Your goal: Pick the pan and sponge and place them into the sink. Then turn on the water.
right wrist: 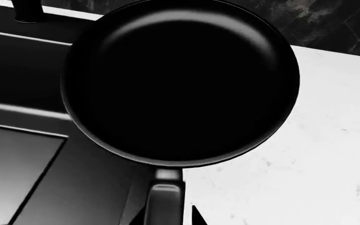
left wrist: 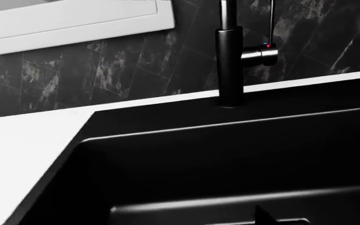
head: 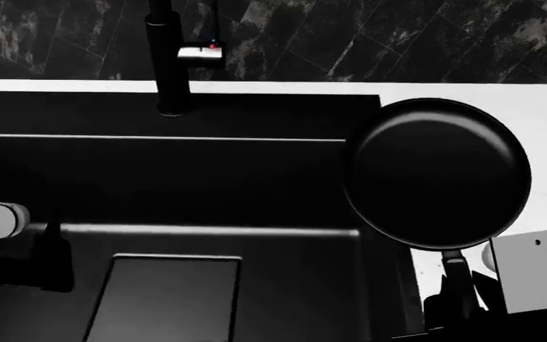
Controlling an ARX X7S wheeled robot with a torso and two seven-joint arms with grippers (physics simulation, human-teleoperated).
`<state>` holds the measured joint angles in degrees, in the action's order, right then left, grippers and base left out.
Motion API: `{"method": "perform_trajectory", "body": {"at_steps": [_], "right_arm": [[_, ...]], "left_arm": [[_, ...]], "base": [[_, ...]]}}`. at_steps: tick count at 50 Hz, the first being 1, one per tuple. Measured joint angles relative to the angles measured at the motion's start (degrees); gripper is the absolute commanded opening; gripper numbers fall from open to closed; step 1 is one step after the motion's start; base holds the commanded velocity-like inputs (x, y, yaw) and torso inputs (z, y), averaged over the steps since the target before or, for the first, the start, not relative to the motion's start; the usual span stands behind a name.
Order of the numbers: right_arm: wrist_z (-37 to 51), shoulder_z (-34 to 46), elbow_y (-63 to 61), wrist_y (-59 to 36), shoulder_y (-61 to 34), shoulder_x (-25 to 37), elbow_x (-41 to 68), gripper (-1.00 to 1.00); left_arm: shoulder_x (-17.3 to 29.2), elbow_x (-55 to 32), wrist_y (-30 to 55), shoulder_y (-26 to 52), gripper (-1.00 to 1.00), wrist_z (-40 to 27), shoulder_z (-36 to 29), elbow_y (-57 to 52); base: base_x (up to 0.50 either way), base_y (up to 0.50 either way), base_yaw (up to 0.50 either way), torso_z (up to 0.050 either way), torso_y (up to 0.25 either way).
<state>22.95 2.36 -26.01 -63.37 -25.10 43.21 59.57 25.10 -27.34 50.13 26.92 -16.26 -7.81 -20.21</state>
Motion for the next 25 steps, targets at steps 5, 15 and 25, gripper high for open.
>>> {"method": "perform_trajectory", "body": {"at_steps": [5, 15, 25], "right_arm": [[-0.35, 0.17, -0.06, 1.16, 0.64, 0.13, -0.79, -1.00], [-0.74, 0.44, 0.10, 2.61, 1.49, 0.34, -2.05, -1.00], [-1.20, 0.93, 0.36, 3.44, 2.08, 0.42, -2.73, -1.00]], "left_arm": [[0.03, 0.07, -0.22, -0.08, 1.00, -0.02, -0.12, 0.14], [0.12, 0.10, -0.52, -0.19, 1.00, -0.05, -0.29, 0.25], [0.29, 0.02, -0.74, -0.29, 1.00, -0.02, -0.35, 0.28]], "base": [[0.22, 0.50, 0.00, 0.003, 0.002], [0.26, 0.50, 0.00, 0.000, 0.002], [0.27, 0.50, 0.00, 0.000, 0.002]]}}
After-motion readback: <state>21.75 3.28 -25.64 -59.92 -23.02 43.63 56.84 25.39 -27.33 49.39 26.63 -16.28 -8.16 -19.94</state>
